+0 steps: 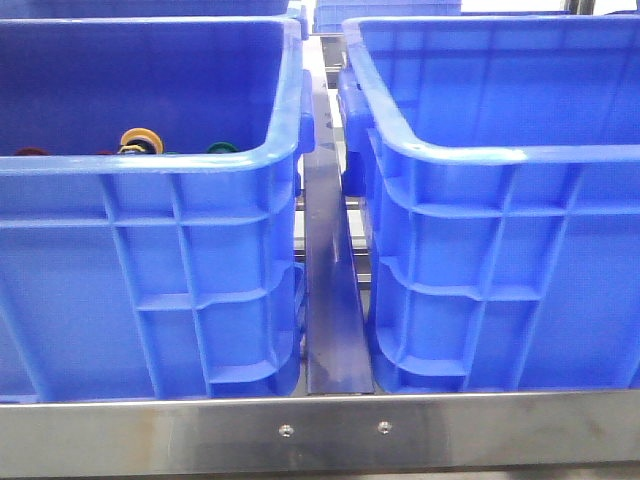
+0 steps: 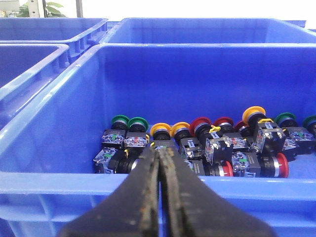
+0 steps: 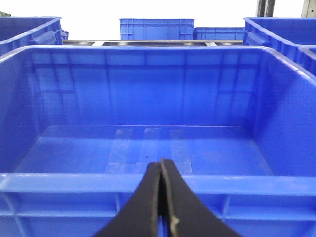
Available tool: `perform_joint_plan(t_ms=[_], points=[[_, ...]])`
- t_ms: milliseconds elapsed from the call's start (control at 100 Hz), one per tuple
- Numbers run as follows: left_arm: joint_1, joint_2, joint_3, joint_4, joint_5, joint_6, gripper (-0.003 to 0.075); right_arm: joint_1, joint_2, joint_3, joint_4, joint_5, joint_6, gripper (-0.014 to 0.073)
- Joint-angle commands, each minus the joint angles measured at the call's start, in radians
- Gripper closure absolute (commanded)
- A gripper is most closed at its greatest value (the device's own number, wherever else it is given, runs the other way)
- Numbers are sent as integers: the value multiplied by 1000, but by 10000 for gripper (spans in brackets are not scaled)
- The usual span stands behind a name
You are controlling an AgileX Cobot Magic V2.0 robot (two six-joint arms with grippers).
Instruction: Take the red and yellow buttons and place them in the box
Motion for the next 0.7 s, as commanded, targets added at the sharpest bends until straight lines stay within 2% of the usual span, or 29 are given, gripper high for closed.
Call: perform_joint_plan(t_ms=[0,570,690], points=[[2,-30,20,-8,-80,-12,741,-1,-23,5,-9,-81,2,664],[2,-30,-2,-8,-80,-12,741,-1,-23,5,-9,-81,2,664],[2,-28,-76,-11,5,-12,741,-1,-23,5,-9,-81,2,664]])
